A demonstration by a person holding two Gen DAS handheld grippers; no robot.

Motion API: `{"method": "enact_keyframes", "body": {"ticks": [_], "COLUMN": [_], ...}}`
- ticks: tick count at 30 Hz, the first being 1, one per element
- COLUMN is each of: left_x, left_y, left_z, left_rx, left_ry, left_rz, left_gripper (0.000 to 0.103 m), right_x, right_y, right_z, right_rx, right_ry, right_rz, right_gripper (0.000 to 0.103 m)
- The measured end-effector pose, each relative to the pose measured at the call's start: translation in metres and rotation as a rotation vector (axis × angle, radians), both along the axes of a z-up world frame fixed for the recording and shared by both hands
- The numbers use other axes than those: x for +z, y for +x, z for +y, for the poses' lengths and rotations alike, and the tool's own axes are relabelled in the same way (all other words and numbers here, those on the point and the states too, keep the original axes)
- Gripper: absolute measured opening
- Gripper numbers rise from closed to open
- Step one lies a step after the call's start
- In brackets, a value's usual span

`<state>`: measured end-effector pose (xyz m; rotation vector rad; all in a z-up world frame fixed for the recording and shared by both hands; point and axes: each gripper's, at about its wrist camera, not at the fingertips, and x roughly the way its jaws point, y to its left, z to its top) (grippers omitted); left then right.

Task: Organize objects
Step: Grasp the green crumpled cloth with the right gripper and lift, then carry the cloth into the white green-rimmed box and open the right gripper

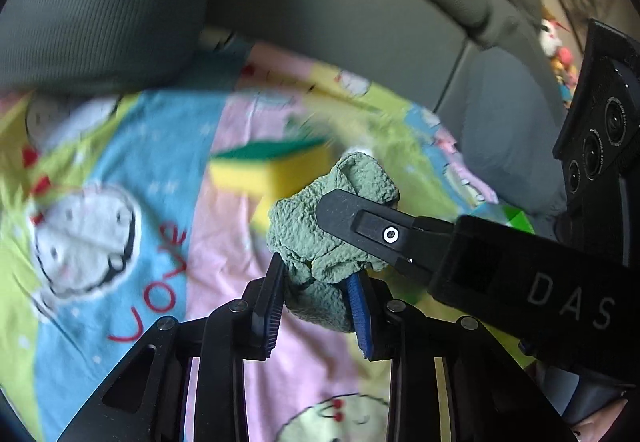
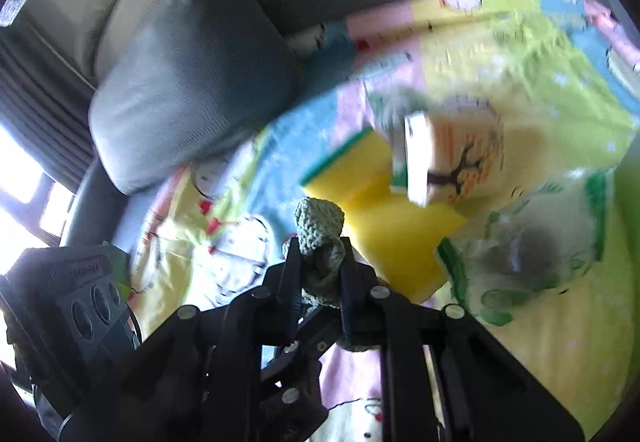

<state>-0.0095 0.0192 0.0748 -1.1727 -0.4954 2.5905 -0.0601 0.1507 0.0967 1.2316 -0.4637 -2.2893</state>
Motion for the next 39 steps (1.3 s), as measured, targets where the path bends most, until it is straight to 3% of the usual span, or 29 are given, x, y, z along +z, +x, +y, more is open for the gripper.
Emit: {"method": "enact_keyframes", "body": {"ticks": [8, 18, 28, 39], "left_x": [0.050, 0.076, 0.067, 0.050], "left_y": [0.002, 0.006, 0.006, 0.009], "left_z": [0.051, 0.129, 0.203, 0.247], "left_rx": [-0.113, -0.287, -0.458, -0.557], "left_ry": [-0.031, -0.060, -0.087, -0.076], "left_rz": [0.107, 0.173, 0.150, 0.082], "left_gripper": [0.031, 0.031, 0.031, 0.031], "right_x": [0.049, 0.068, 0.053, 0.030], "right_y": [0.033, 0.065, 0.086, 0.101], "right_z": [0.058, 0.141, 0.212, 0.258], "right_rx": [-0.088, -0.280, -0.478, -0.613], "right_ry": [-0.101, -0.184, -0.236, -0.267], "right_rz": [0.160, 0.247, 0.218, 0.147], "right_gripper": [0.016, 0.016, 0.017, 0.017]}}
